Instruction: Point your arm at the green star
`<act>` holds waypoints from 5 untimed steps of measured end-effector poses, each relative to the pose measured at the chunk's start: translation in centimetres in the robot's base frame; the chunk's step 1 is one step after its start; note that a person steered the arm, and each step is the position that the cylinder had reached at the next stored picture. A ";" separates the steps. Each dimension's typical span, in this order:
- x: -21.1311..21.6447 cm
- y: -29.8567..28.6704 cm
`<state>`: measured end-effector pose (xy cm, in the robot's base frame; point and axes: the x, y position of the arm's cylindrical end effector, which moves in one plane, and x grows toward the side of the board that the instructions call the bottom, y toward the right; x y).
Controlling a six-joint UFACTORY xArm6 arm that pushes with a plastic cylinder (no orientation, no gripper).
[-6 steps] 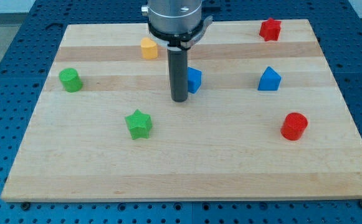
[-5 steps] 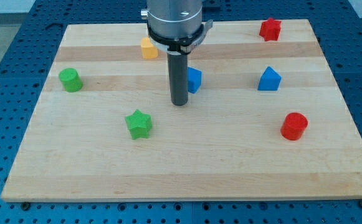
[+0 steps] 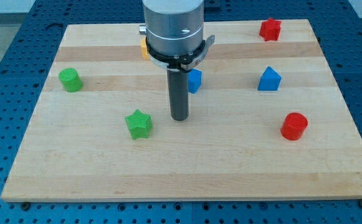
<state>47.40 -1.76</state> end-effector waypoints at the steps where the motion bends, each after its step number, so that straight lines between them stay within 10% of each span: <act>1: 1.4 0.4; 5: 4.5 -1.0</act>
